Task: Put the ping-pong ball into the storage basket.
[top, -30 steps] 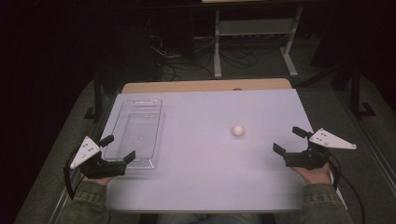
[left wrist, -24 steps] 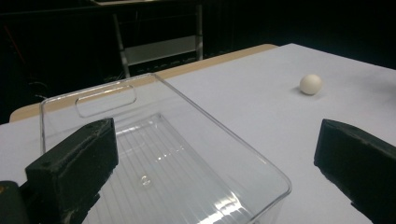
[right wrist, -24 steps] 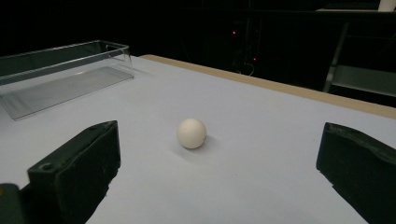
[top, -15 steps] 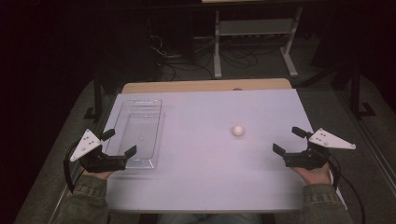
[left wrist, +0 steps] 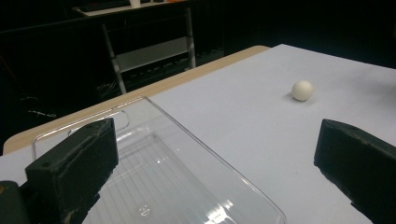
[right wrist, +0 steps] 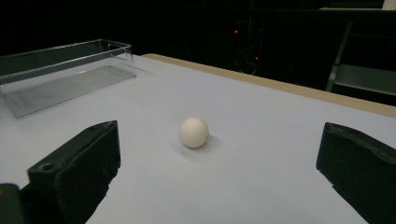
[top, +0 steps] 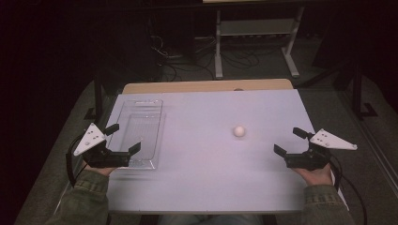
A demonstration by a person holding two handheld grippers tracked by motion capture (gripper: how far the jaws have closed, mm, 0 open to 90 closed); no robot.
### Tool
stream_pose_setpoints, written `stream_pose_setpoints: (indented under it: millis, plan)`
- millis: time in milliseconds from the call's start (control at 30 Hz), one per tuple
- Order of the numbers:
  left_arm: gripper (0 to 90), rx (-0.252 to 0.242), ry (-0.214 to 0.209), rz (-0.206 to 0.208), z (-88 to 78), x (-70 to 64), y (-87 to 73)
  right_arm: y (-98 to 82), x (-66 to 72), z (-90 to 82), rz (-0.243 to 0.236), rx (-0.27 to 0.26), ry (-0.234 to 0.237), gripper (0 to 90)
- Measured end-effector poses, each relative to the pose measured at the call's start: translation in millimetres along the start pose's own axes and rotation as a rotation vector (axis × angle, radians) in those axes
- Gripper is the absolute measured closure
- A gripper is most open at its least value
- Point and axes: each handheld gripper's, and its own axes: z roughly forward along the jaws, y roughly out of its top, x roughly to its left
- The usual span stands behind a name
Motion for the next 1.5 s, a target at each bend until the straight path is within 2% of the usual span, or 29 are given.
stream_pose_setpoints:
  millis: [200, 367, 533, 733, 1033, 1167, 1267, 1500]
  plan:
    - [0.0, 0.012, -0.017, 0.024, 3.8, -0.7, 9.4, 0.1, -0.3, -0.2, 0.004, -0.002, 0.002, 0.0]
    - [0.0, 0.011, -0.054, 0.005, 8.1, 1.6, 19.6, -0.1, -0.6, -0.1, 0.012, 0.0, 0.005, 0.0]
    - [0.0, 0.047, -0.085, 0.035, 15.9, 0.8, 27.1, -0.2, -0.4, 0.3, 0.012, 0.002, 0.01, 0.0]
    - [0.0, 0.074, -0.098, 0.072, 22.2, 0.8, 34.2, -0.3, -1.0, -0.1, 0.013, 0.001, 0.01, 0.0]
    - [0.0, 0.077, -0.113, 0.081, 27.0, 4.5, 49.0, -0.4, -1.2, 0.2, 0.014, 0.003, 0.006, 0.0]
    - [0.0, 0.087, -0.124, 0.098, 30.5, 3.2, 54.6, -0.5, -1.2, 0.6, 0.012, 0.004, 0.009, 0.0]
    - [0.0, 0.105, -0.145, 0.117, 36.0, 1.2, 59.9, -0.6, -1.5, 0.4, 0.012, 0.005, 0.009, 0.0]
    - [0.0, 0.129, -0.183, 0.134, 45.2, -1.7, 64.6, -0.5, -1.3, 0.4, 0.014, 0.004, 0.01, 0.0]
